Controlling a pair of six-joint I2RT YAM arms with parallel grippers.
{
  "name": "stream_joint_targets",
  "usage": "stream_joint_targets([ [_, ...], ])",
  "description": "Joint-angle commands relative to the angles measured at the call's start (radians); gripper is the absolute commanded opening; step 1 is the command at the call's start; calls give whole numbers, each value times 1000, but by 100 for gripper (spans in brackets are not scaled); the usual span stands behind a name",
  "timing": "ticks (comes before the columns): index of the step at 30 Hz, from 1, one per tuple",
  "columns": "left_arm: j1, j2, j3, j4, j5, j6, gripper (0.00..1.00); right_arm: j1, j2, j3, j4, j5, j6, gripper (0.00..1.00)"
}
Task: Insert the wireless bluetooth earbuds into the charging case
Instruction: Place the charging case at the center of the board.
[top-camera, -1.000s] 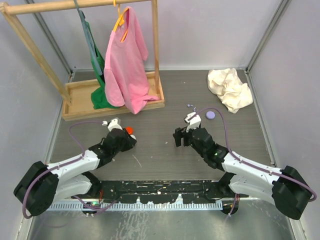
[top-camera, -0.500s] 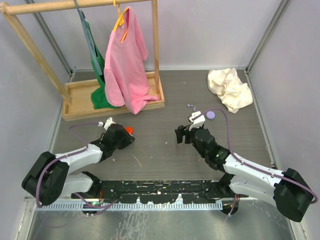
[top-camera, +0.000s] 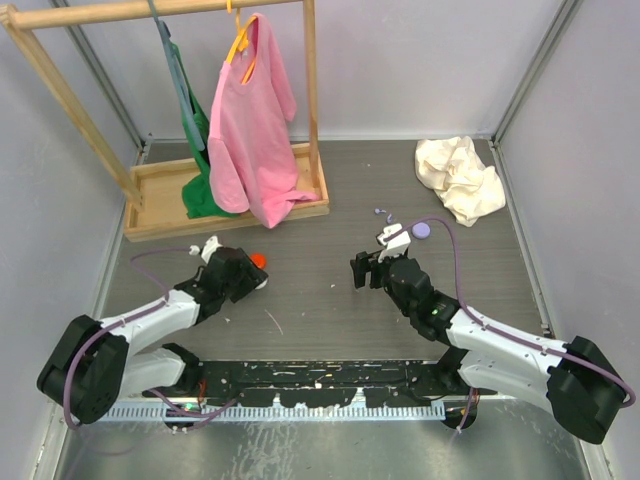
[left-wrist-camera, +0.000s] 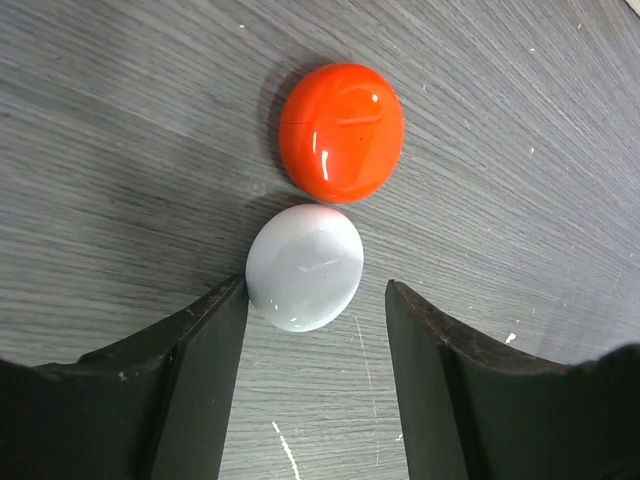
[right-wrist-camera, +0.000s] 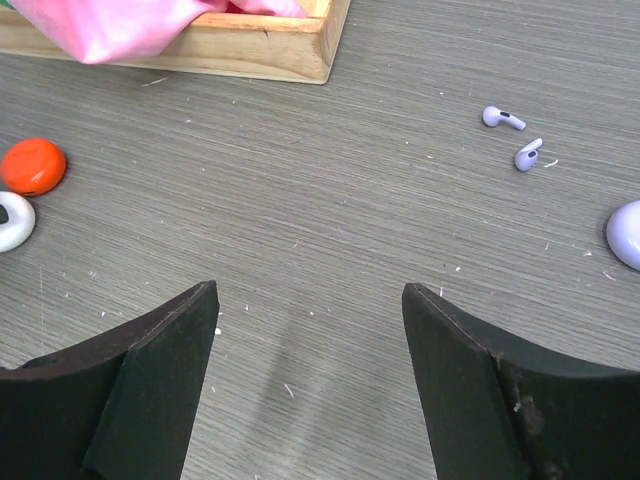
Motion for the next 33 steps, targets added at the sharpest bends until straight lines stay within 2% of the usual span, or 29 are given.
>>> stream_joint_targets([
  [1, 16, -43, 5, -105, -38, 47, 60, -2, 8, 7, 59, 16, -9, 80],
  [11, 15, -156, 62, -244, -55, 226, 70, -2, 50, 50, 6, 37, -8, 85],
  [16, 16, -257, 82, -274, -104, 307, 83, -23, 121, 137, -102, 92, 3, 88],
  [19, 16, -313, 85, -256, -115, 328, 86, -45, 170, 192, -160, 108, 7, 89],
  [20, 16, -328, 85, -245, -117, 336, 93, -59, 189, 210, -179, 110, 10, 90],
  [21, 16, -341, 85, -231, -121, 346, 94, -76, 211, 233, -199, 112, 12, 90],
  [26, 16, -394, 96, -172, -118, 424, 97, -161, 306, 330, -288, 116, -4, 91],
  [27, 16, -405, 100, -159, -118, 440, 100, -183, 321, 343, -298, 114, -7, 91],
  [33, 15, -429, 129, -101, -122, 509, 98, -301, 406, 416, -349, 80, -14, 92],
])
